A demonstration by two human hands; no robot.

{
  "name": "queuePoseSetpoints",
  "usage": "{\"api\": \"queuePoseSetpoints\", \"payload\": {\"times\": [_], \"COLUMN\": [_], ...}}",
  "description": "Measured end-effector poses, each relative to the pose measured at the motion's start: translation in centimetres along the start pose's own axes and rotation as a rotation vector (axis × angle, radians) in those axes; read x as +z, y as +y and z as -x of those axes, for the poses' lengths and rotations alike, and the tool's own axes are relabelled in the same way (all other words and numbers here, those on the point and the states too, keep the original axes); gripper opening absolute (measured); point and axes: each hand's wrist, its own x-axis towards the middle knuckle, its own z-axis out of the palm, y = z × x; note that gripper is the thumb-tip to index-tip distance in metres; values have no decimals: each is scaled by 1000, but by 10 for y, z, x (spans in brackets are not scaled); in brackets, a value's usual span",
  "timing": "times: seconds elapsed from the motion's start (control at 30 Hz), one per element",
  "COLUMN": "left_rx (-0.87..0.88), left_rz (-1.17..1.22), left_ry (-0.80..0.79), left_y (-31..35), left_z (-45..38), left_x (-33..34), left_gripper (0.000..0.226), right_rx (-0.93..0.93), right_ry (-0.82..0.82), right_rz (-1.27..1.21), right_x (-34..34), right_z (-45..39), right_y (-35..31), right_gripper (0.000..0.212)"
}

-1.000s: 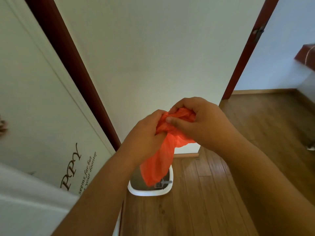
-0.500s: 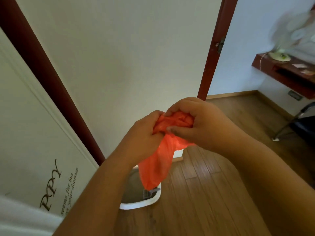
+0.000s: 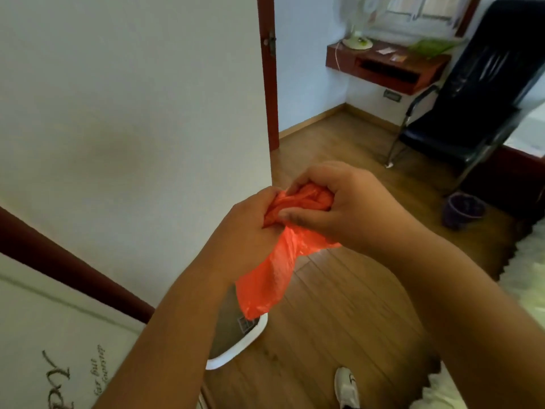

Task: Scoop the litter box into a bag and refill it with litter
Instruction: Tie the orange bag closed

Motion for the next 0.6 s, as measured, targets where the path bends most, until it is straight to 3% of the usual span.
{"api": "queuePoseSetpoints", "payload": {"times": [0.27, 0.4, 0.5, 0.6], "left_rx": [88, 174, 223, 265], "left_rz": [31, 69, 87, 95], "left_ry": [-181, -221, -257, -298], "left_y": [19, 36, 53, 68], "left_z": [-26, -45, -62, -82], "left_x": [37, 58, 71, 85], "left_gripper": [26, 17, 20, 19], "right_rx": [181, 236, 248, 232], "right_ry": [47, 60, 46, 57], "right_rz": [22, 0, -31, -25], "right_x": [-19, -36, -51, -65], "right_z": [31, 43, 50, 53], "right_y": [26, 47, 64, 85], "right_gripper": [37, 48, 58, 52]}}
